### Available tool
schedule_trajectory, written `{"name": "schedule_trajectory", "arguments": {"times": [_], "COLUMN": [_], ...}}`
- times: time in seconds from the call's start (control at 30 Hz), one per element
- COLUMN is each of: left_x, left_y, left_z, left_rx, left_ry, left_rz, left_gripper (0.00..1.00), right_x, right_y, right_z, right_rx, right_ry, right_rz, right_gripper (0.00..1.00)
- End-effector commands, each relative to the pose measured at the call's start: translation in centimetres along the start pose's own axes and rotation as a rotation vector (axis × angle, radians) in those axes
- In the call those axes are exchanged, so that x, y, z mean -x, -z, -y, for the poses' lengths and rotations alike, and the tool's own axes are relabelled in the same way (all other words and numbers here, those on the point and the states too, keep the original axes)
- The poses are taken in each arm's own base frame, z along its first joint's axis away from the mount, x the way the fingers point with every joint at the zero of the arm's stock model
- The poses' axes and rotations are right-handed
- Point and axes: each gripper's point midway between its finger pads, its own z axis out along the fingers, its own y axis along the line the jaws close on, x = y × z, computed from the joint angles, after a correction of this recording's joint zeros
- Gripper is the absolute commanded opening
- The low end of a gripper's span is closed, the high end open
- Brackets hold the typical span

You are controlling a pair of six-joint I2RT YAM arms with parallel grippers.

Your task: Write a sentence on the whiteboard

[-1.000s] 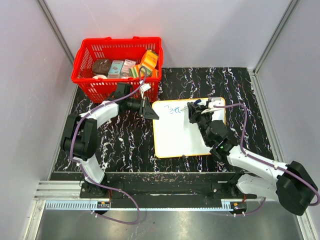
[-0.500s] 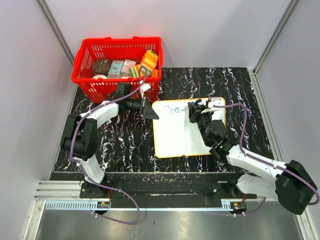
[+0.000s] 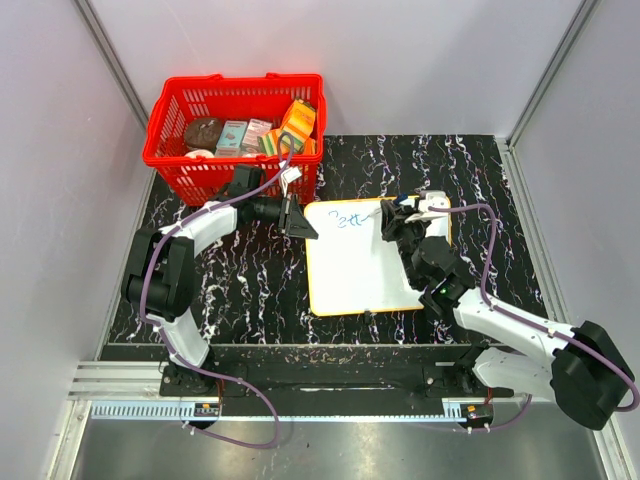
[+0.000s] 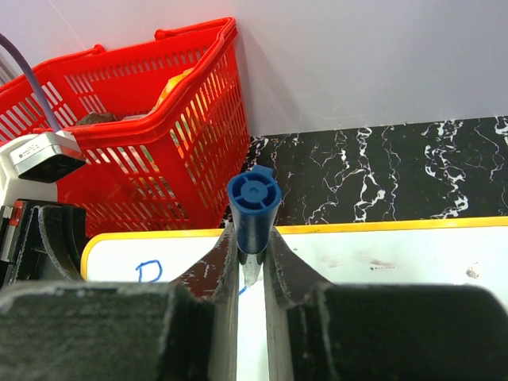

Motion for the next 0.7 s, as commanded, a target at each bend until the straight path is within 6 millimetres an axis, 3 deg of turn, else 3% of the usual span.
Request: {"name": "schedule_trajectory", "arguments": {"times": [0.0, 0.33, 0.67], "left_x": [2.5, 2.5, 2.6], "left_y": [0.0, -0.1, -0.1], "left_z": [-2.2, -2.2, -2.3], "left_rx": [0.117, 0.116, 0.116], "left_ry": [-0.173, -0.174, -0.174], "left_rz": [0.050, 0.049, 0.049], "left_gripper": [0.00, 0.00, 0.00], "right_x": [2.5, 1.1, -0.3], "right_y": [-0.9, -1.2, -0.1], "right_z": [0.1, -1.7, -0.9], "right_rx": [-0.030, 0.062, 0.049], "right_ry": [-0.001, -0.017, -0.037], "right_rz": [0.053, 0.008, -0.029], "right_gripper": [0.00, 0.00, 0.00]}}
